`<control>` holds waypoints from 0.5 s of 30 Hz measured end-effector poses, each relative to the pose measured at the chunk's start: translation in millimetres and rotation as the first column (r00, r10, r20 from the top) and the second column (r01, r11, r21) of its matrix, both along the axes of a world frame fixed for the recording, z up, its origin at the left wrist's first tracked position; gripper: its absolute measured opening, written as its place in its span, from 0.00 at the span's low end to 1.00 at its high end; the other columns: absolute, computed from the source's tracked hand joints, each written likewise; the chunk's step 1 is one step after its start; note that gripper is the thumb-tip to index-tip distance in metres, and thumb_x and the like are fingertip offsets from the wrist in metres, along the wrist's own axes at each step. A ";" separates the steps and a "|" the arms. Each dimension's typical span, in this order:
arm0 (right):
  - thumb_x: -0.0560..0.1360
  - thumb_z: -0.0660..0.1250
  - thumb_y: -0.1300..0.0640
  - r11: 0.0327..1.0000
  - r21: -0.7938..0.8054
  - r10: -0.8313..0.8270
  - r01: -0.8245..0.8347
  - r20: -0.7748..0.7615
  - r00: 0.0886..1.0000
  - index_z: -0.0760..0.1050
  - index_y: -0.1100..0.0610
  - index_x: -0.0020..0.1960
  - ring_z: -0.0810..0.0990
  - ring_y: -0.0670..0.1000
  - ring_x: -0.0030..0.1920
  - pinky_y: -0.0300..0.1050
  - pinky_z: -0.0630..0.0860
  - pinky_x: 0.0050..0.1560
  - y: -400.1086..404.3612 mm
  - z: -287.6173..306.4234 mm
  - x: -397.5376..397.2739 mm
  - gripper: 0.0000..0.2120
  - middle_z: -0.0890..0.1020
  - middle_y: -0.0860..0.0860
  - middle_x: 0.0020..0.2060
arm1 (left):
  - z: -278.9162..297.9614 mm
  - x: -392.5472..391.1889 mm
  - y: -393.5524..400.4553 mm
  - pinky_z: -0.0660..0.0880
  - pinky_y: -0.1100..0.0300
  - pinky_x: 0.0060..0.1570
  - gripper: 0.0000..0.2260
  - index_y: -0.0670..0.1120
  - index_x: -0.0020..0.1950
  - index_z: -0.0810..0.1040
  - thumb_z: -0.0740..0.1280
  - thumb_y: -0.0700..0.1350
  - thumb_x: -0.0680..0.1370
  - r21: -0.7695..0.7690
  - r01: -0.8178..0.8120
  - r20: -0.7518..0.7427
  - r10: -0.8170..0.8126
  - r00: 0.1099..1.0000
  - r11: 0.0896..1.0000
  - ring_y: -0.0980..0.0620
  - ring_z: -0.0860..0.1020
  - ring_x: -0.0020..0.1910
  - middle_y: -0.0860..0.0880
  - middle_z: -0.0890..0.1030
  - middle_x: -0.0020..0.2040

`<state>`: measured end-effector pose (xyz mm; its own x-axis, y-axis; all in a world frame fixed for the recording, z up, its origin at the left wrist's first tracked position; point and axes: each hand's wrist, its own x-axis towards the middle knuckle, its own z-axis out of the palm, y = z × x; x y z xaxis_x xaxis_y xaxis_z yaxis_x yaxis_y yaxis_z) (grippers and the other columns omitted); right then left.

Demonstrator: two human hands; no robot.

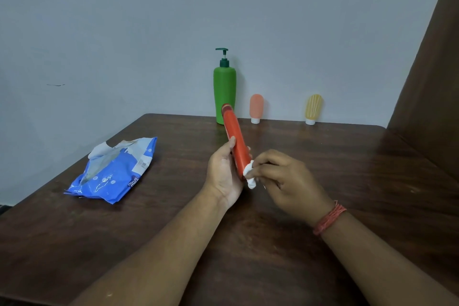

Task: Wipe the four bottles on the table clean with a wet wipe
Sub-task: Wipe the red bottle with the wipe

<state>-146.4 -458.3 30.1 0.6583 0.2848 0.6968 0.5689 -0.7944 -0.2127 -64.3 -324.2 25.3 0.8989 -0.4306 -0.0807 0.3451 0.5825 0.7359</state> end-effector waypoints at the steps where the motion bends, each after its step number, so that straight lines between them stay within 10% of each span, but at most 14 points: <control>1: 0.75 0.69 0.68 0.999 0.045 0.019 -0.019 0.001 1.000 0.84 0.56 0.51 0.78 0.39 0.55 0.33 0.73 0.57 1.3 -0.3 0.0 0.11 0.80 0.45 0.51 | 0.8 -1.1 0.2 0.75 0.52 0.46 0.16 0.41 0.57 0.79 0.62 0.53 0.81 -0.030 0.015 -0.012 -0.015 1.000 0.999 0.48 0.77 0.42 0.44 0.78 0.43; 8: 0.75 0.70 0.67 0.972 0.201 -0.140 0.125 0.063 0.988 0.83 0.55 0.49 0.78 0.40 0.56 0.36 0.74 0.60 11.6 -3.9 6.4 0.08 0.83 0.44 0.52 | -3.4 -6.3 -4.8 0.76 0.52 0.52 0.23 0.39 0.66 0.77 0.58 0.55 0.81 -0.007 0.047 0.005 -0.047 0.999 0.999 0.46 0.81 0.48 0.42 0.81 0.49; 15: 0.75 0.68 0.64 0.992 -0.096 -0.073 0.082 0.087 0.993 0.83 0.54 0.48 0.79 0.48 0.56 0.42 0.74 0.62 16.5 -5.5 5.9 0.08 0.83 0.46 0.52 | -3.7 -0.7 1.2 0.78 0.51 0.49 0.23 0.37 0.62 0.77 0.54 0.52 0.81 -0.025 0.030 -0.028 -0.031 0.999 0.999 0.45 0.82 0.45 0.39 0.82 0.47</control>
<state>-140.5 -441.9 24.6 0.6217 0.3054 0.7212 0.5173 -0.8516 -0.0852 -65.0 -323.0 21.6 0.8829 -0.4597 -0.0956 0.3837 0.5890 0.7113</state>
